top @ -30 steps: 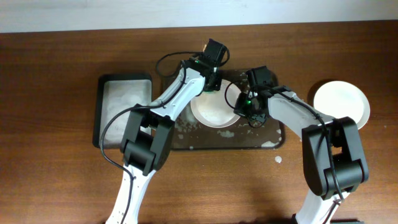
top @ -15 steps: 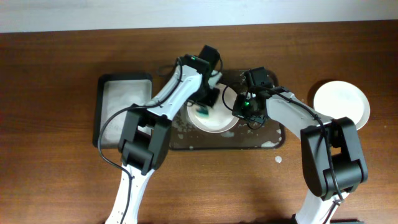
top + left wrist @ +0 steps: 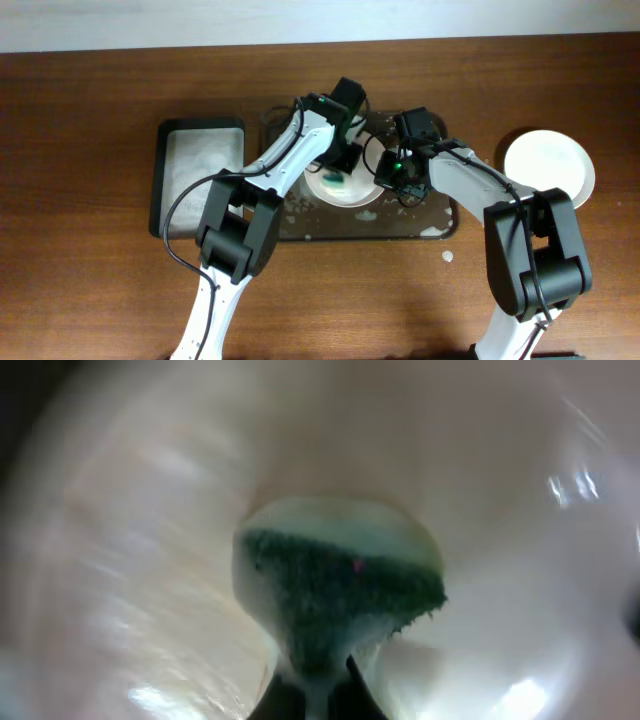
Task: Clean dirty plates on tray and stack at the side
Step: 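Lower the sponge into the plate and scrub it with the left gripper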
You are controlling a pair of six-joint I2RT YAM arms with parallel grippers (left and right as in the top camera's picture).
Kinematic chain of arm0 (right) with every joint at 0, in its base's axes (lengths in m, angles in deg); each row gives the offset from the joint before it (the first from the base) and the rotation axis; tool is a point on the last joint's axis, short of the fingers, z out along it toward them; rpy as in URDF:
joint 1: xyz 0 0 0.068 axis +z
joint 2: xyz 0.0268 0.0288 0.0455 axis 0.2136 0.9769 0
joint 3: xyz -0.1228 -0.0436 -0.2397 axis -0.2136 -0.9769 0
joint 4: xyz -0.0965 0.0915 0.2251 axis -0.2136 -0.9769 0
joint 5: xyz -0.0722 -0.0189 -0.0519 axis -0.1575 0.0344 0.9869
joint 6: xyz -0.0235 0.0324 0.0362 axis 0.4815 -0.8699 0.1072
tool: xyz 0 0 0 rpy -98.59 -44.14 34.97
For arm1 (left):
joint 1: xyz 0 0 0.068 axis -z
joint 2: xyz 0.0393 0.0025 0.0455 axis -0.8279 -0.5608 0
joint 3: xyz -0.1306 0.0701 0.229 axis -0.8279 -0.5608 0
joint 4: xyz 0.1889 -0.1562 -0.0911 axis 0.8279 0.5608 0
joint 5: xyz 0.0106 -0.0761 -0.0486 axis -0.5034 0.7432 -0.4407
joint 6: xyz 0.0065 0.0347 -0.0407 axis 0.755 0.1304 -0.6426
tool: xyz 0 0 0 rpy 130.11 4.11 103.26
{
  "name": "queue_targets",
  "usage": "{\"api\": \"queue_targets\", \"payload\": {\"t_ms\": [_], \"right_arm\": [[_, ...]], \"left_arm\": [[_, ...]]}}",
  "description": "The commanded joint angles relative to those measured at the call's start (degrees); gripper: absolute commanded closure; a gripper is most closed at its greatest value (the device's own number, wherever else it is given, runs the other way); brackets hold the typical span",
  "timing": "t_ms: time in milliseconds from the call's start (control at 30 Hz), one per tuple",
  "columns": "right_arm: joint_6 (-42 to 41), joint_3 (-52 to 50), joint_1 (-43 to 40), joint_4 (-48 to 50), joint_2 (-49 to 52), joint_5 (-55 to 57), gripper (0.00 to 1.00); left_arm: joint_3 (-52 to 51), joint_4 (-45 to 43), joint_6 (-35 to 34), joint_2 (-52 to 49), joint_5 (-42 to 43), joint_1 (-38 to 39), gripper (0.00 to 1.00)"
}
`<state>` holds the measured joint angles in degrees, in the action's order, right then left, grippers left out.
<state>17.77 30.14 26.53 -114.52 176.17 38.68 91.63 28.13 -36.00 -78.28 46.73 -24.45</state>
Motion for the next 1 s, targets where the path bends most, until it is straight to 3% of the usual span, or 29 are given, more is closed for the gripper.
{"api": "queue_targets", "payload": {"t_ms": [0,167,367,467,567,700,867,967], "right_arm": [[0.35,-1.05,0.11,-0.57,0.15,1.14,0.96],[0.35,-1.05,0.11,-0.57,0.15,1.14,0.96],[0.35,-1.05,0.11,-0.52,0.15,1.14,0.96],[0.35,-1.05,0.11,-0.52,0.15,1.11,0.96],[0.35,-1.05,0.11,-0.39,0.15,1.07,0.96],[0.35,-1.05,0.11,-0.35,0.15,0.87,0.96],[0.35,-1.05,0.11,-0.37,0.15,0.87,0.96],[0.35,-1.05,0.11,-0.37,0.15,0.87,0.96]], "left_arm": [[-0.48,-4.96,-11.76,-1.38,-14.73,-0.2,0.99],[-0.48,-7.34,-20.09,-1.38,-23.61,-0.2,0.99],[-0.52,0.81,-20.0,-1.38,-23.85,-0.13,0.99],[-0.52,5.11,-15.56,-1.38,-16.98,-0.09,0.99],[-0.52,6.45,-4.33,-1.38,-1.09,-0.09,1.0],[-0.52,5.75,4.39,-1.38,15.13,-0.09,1.0],[-0.52,2.38,4.81,-1.38,15.54,-0.15,0.99],[-0.52,-2.27,1.22,-1.38,8.2,-0.24,0.99]]}}
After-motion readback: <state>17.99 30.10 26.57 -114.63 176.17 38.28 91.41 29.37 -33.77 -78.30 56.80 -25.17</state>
